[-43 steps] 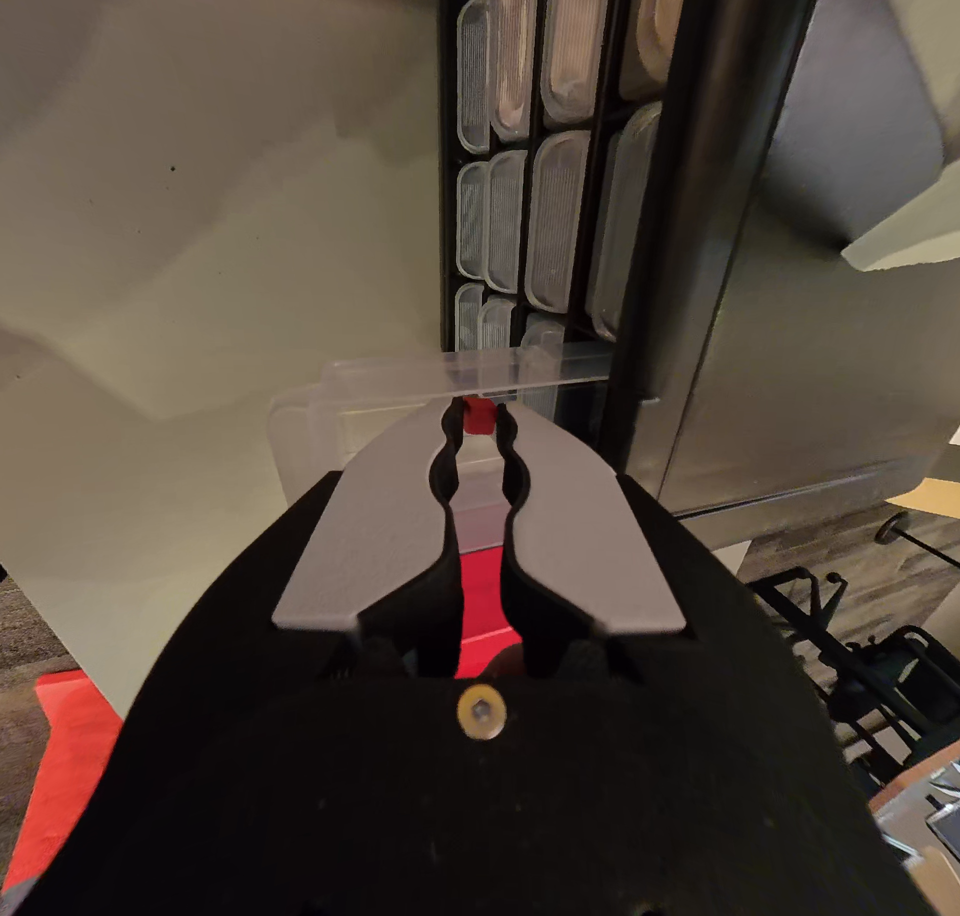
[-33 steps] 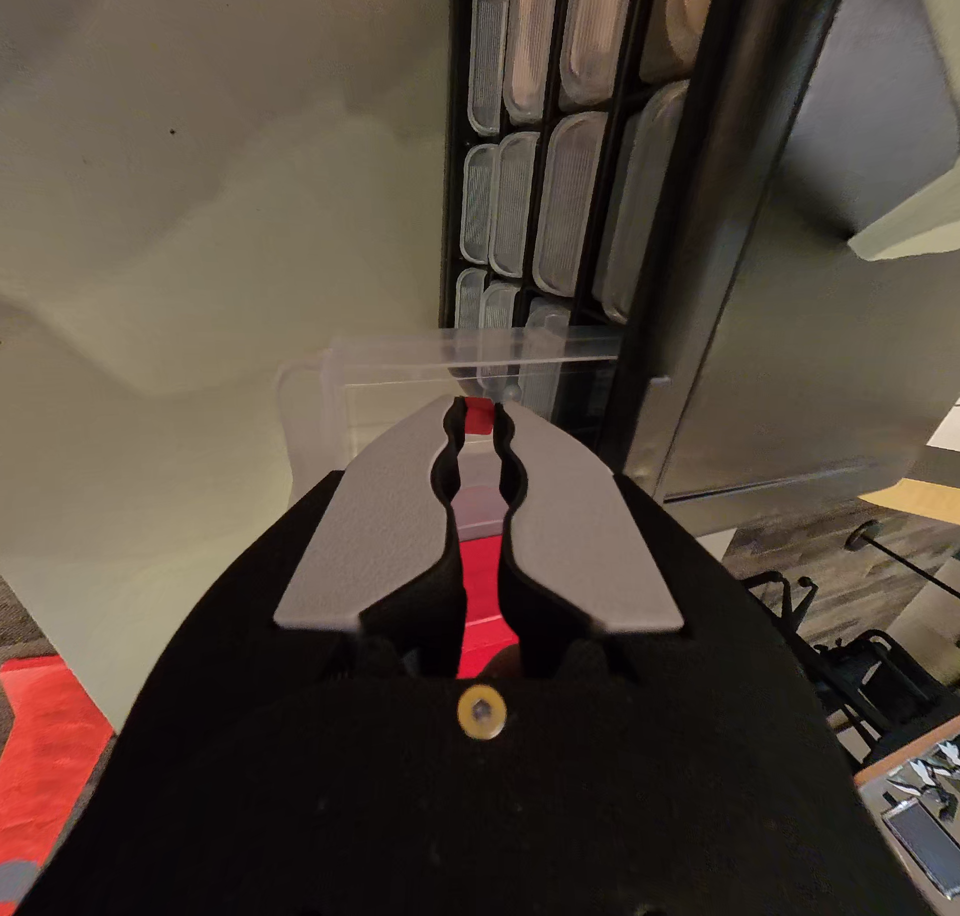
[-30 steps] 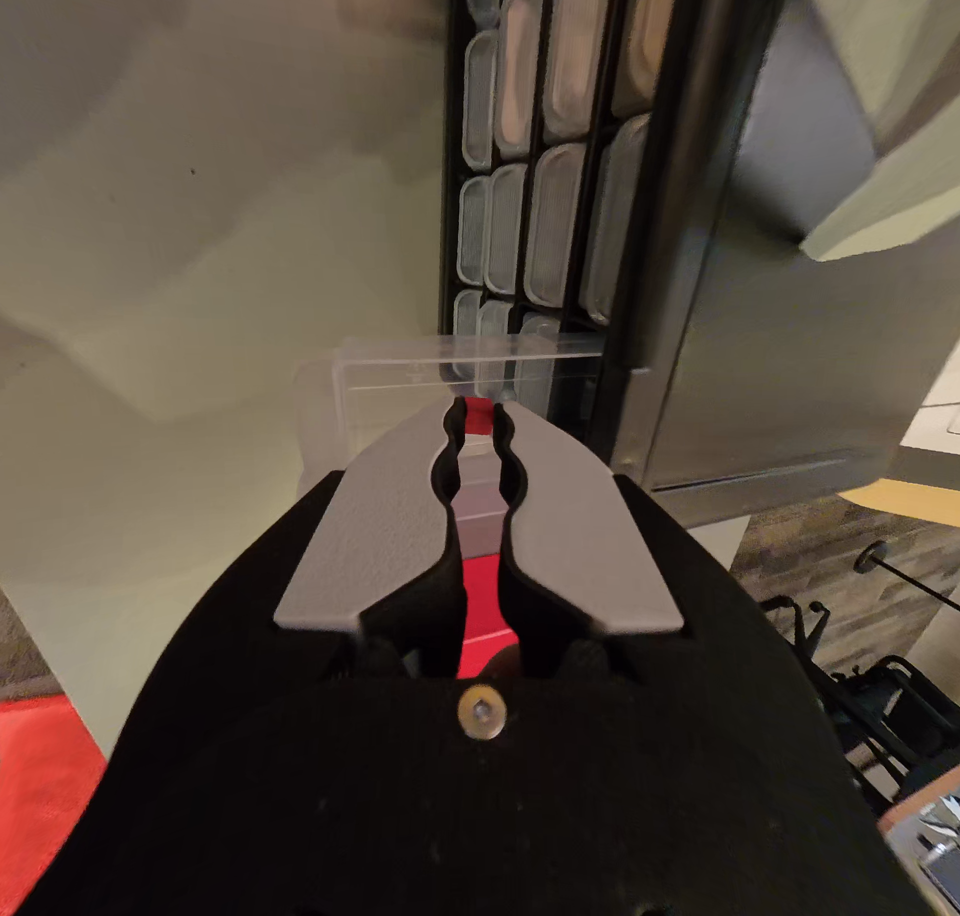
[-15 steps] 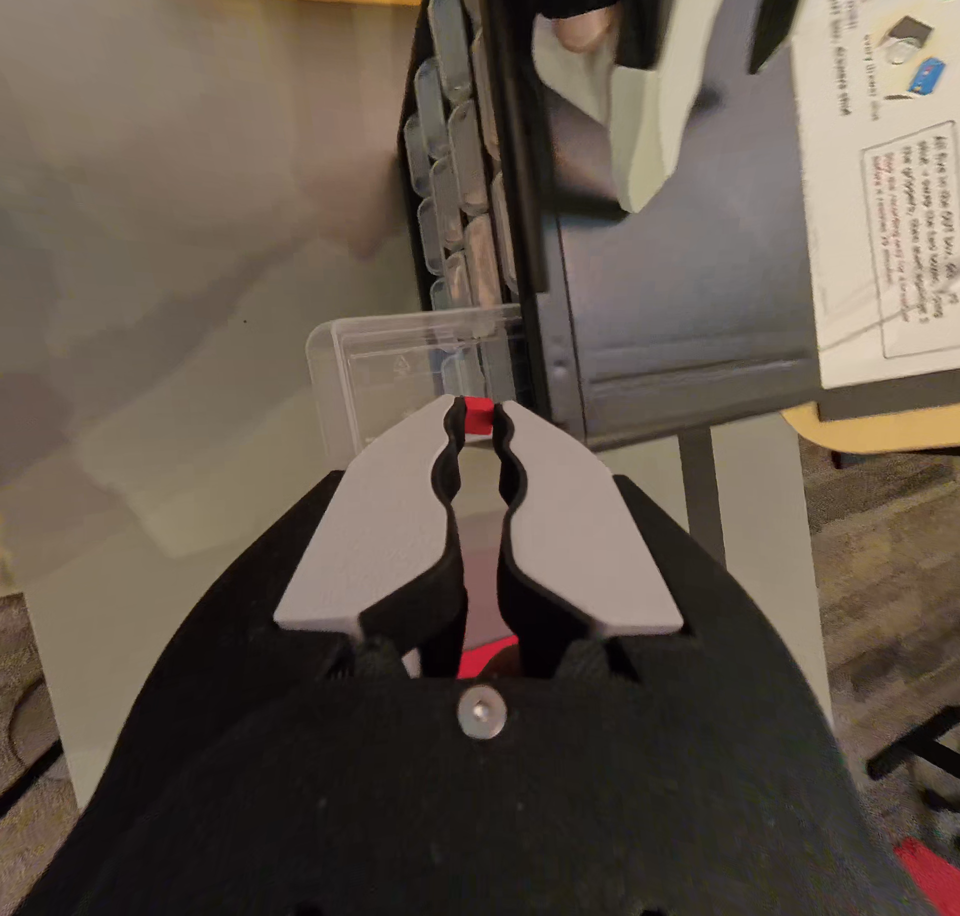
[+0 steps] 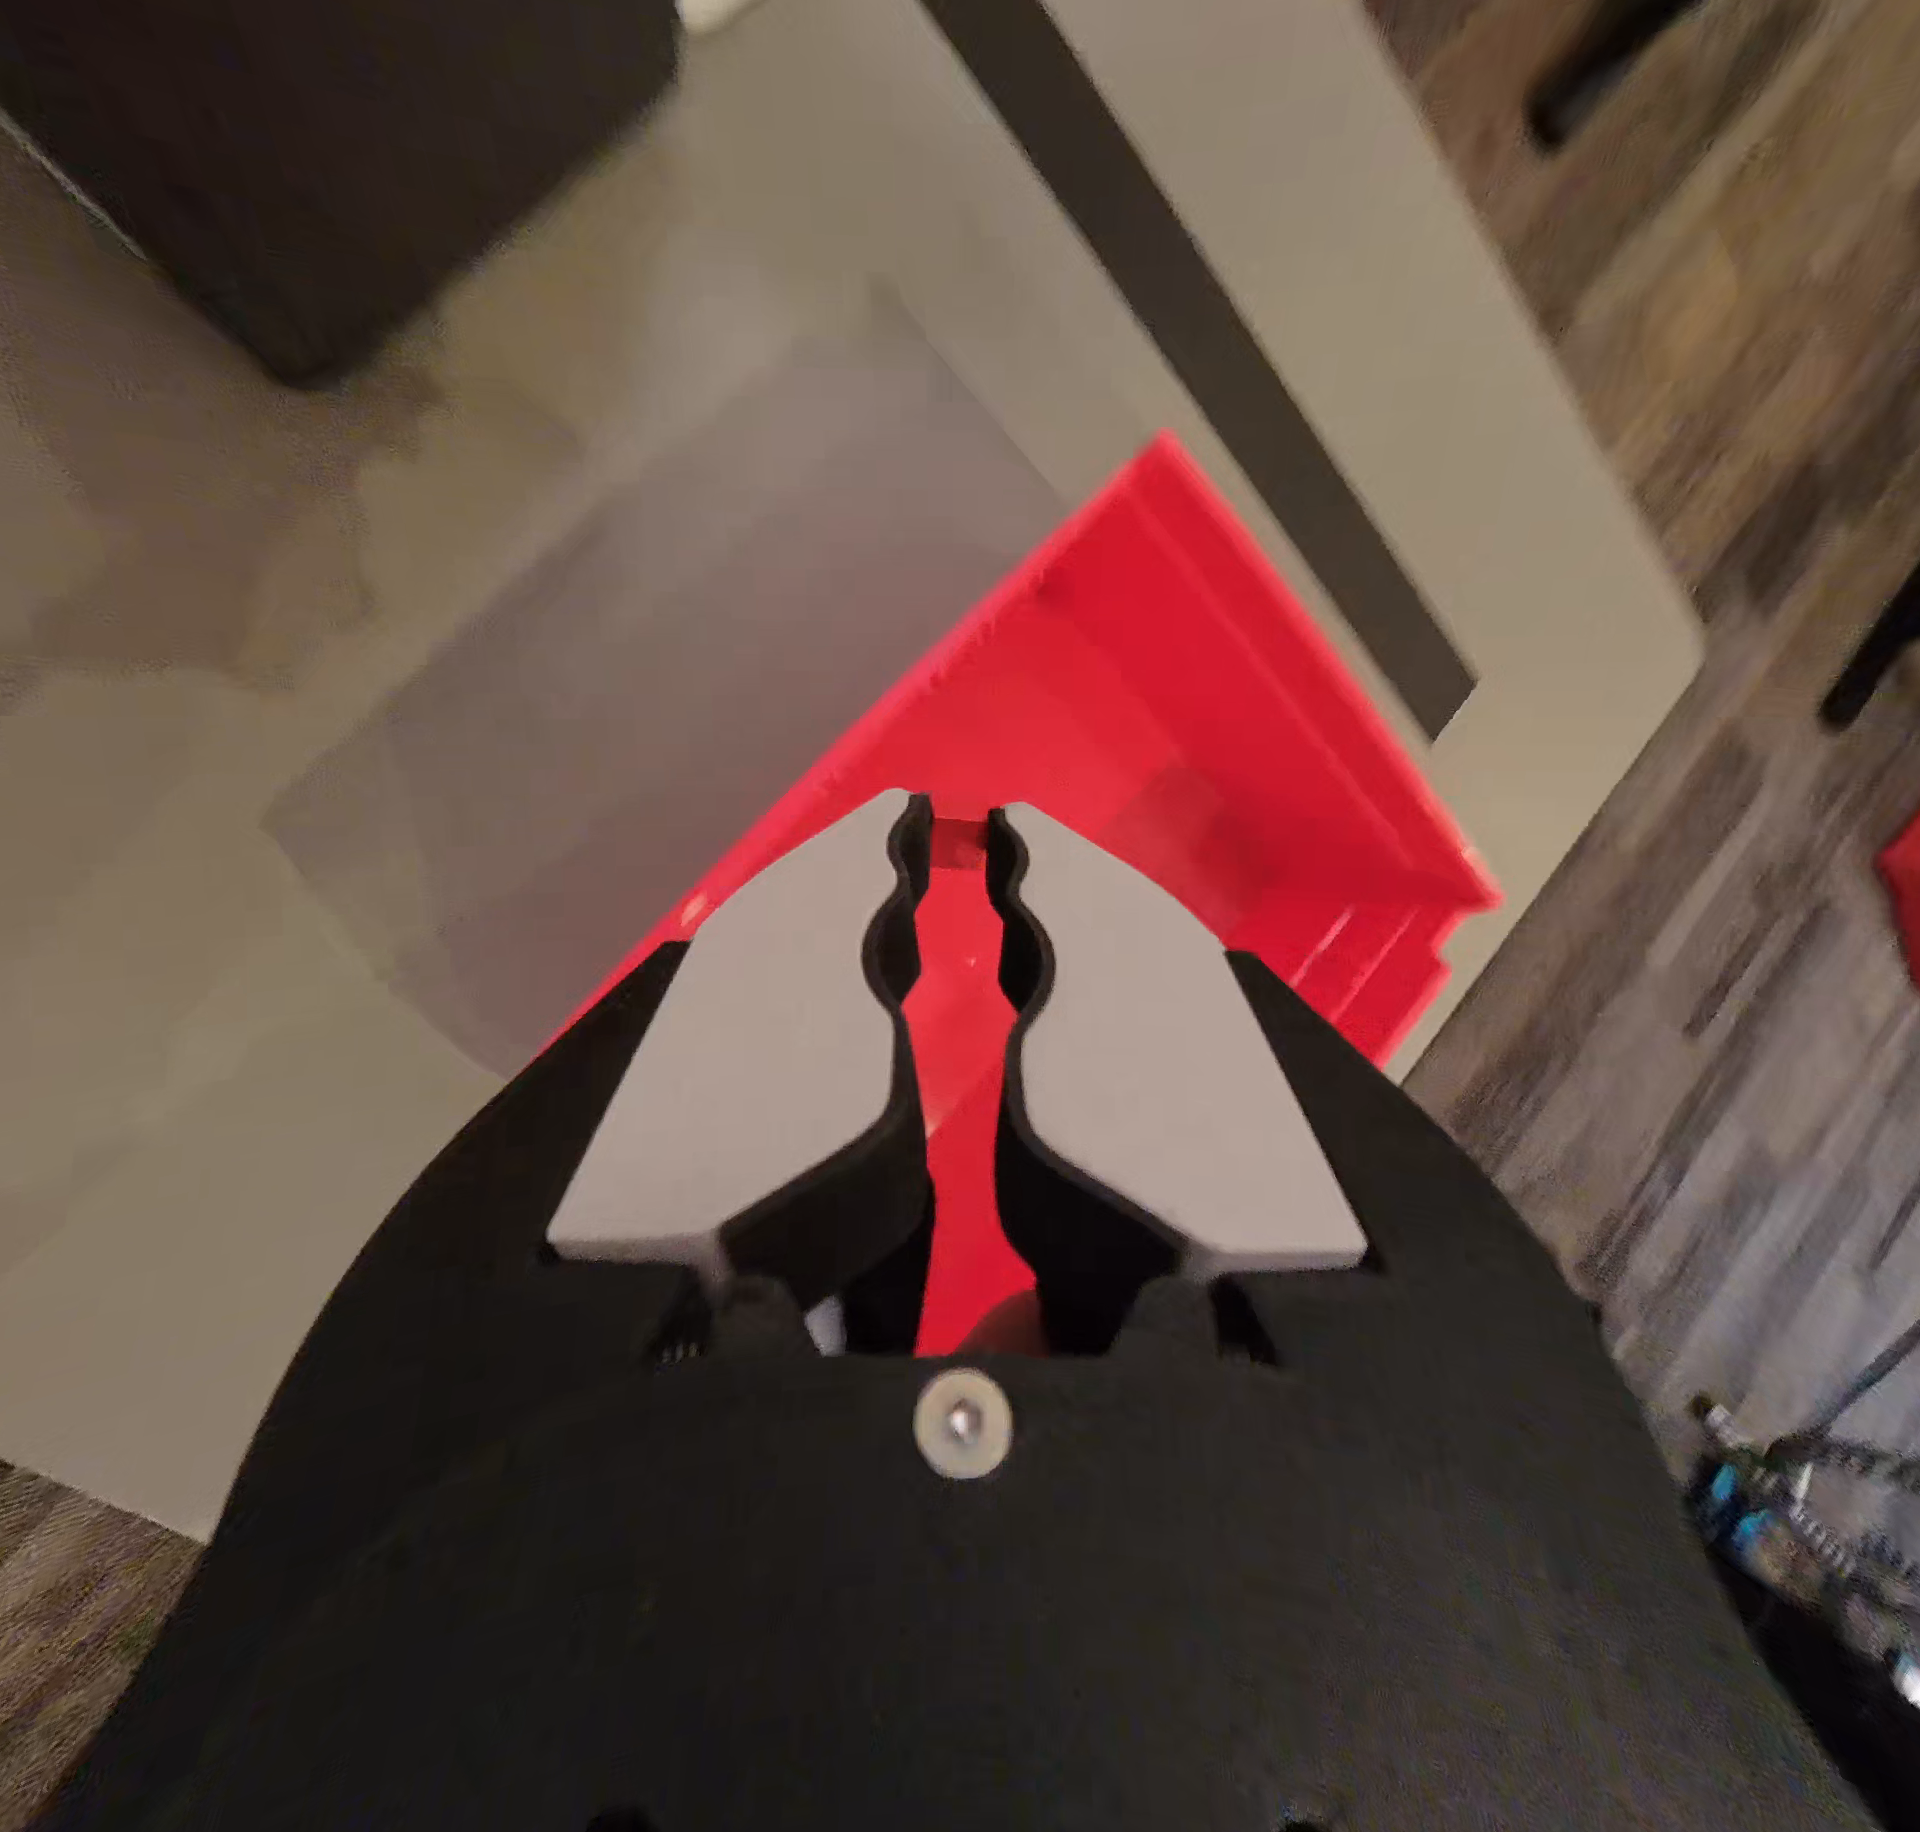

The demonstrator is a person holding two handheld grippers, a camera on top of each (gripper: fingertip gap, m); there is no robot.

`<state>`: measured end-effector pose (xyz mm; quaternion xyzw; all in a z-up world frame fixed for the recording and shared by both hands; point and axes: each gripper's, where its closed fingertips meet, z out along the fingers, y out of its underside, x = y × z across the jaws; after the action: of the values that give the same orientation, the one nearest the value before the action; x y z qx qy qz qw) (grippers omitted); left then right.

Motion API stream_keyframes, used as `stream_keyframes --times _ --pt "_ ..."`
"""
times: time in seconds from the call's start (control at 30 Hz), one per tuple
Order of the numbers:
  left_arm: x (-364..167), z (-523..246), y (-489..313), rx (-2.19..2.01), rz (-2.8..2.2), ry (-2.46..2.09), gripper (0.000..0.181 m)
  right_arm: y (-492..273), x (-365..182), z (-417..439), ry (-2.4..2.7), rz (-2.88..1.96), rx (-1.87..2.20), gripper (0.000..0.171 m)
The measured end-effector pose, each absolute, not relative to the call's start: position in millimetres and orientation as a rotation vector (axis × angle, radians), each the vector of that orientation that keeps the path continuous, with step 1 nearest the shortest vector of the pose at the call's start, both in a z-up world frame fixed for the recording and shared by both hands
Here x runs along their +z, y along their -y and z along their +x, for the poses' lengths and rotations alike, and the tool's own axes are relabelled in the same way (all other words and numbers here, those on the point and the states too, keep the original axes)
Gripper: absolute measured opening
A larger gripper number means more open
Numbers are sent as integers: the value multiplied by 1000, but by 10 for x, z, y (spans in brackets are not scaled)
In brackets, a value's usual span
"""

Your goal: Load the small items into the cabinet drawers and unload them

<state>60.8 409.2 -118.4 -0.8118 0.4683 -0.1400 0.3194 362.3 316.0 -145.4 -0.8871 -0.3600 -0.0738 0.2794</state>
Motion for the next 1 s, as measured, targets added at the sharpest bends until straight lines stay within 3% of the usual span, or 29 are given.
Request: stream_keyframes --times 0.03,0.3,0.57,0.67,0.8,0.87,1.0 --pt "-1187 608 -4090 -375 -2136 -1229 83 -3175 -1623 3733 937 -2427 -198 9" --pt "-1189 614 -4072 -385 -2135 -1229 79 -3359 -2879 4280 718 -2692 -228 9" --pt "-1174 622 -4057 -339 -2129 -1247 76 -3599 -3272 4474 494 -2747 -199 16" --pt "-1176 621 -4059 -346 -2131 -1244 76 -3616 -3132 4510 499 -2720 -239 32" --pt "-1180 620 -4060 -359 -2129 -1238 76 -3658 -2448 4319 607 -2500 -358 42" --pt "-1180 623 -4056 -362 -2128 -1237 75 -3638 -1925 3945 710 -2312 -358 45" --pt "-1181 623 -4054 -364 -2129 -1236 75 -3296 -1129 2752 1060 -1948 -237 69"
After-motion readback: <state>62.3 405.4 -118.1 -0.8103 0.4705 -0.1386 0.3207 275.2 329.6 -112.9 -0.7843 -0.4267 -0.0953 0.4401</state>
